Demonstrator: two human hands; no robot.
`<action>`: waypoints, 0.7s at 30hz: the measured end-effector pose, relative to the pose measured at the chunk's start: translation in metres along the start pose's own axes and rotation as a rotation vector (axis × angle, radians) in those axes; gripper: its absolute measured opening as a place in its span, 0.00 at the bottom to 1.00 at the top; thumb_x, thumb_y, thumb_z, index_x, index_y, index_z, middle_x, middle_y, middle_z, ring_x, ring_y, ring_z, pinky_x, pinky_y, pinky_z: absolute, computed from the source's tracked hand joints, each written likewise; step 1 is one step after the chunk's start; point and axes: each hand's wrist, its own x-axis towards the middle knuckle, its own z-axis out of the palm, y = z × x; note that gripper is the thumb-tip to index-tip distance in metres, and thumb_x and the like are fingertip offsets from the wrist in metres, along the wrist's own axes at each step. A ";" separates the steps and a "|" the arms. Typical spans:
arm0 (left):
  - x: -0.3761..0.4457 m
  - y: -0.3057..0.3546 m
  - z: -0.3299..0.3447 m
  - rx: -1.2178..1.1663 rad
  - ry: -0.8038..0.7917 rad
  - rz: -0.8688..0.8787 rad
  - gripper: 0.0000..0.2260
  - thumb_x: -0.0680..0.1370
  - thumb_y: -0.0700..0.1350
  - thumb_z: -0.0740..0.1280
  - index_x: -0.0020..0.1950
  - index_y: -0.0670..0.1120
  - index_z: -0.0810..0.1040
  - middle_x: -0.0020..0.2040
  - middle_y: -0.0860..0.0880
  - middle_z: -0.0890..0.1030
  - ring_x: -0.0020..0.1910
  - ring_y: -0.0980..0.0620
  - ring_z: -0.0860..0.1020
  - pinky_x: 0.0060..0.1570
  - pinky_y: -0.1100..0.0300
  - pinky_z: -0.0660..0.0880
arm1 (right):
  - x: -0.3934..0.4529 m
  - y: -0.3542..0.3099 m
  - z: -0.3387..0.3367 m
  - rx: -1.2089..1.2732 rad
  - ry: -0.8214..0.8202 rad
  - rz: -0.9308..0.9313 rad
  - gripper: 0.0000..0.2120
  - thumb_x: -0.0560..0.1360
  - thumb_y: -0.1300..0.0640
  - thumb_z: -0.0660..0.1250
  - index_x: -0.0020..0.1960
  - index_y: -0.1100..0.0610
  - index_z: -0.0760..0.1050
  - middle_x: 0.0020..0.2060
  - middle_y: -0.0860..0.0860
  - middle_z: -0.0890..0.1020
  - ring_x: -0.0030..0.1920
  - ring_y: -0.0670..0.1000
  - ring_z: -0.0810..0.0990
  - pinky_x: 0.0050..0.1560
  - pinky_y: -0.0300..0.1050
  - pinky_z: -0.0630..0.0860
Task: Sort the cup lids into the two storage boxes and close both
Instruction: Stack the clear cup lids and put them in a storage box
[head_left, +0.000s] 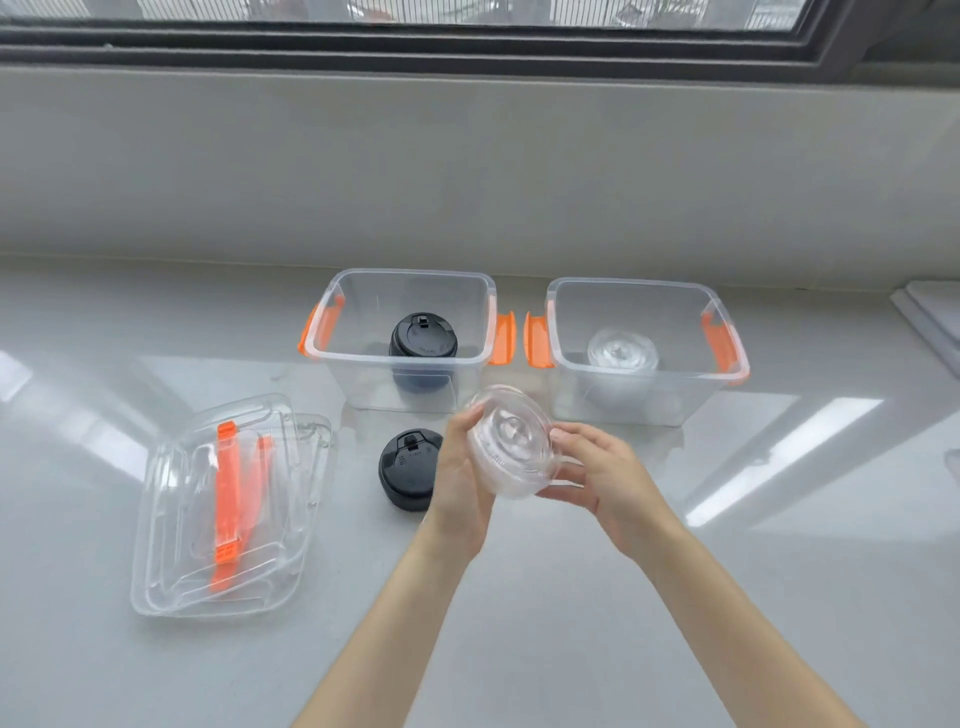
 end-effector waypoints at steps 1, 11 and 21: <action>0.010 0.005 0.008 0.055 -0.020 0.026 0.16 0.72 0.54 0.55 0.44 0.47 0.78 0.39 0.49 0.81 0.41 0.53 0.79 0.44 0.61 0.76 | 0.007 -0.007 -0.004 0.023 0.025 -0.004 0.05 0.76 0.61 0.63 0.49 0.58 0.77 0.39 0.53 0.81 0.34 0.51 0.81 0.35 0.44 0.81; 0.135 0.038 0.069 0.524 0.115 -0.002 0.13 0.75 0.48 0.64 0.57 0.46 0.74 0.52 0.48 0.73 0.49 0.50 0.74 0.41 0.65 0.76 | 0.073 -0.095 -0.077 0.032 0.318 -0.197 0.02 0.73 0.63 0.67 0.43 0.61 0.78 0.32 0.52 0.80 0.27 0.44 0.80 0.26 0.38 0.79; 0.223 0.005 0.091 1.136 0.088 -0.077 0.16 0.71 0.36 0.59 0.27 0.46 0.56 0.29 0.46 0.62 0.31 0.48 0.63 0.33 0.58 0.62 | 0.147 -0.101 -0.125 -0.504 0.504 -0.138 0.10 0.72 0.61 0.65 0.50 0.63 0.81 0.36 0.50 0.80 0.36 0.50 0.78 0.38 0.47 0.81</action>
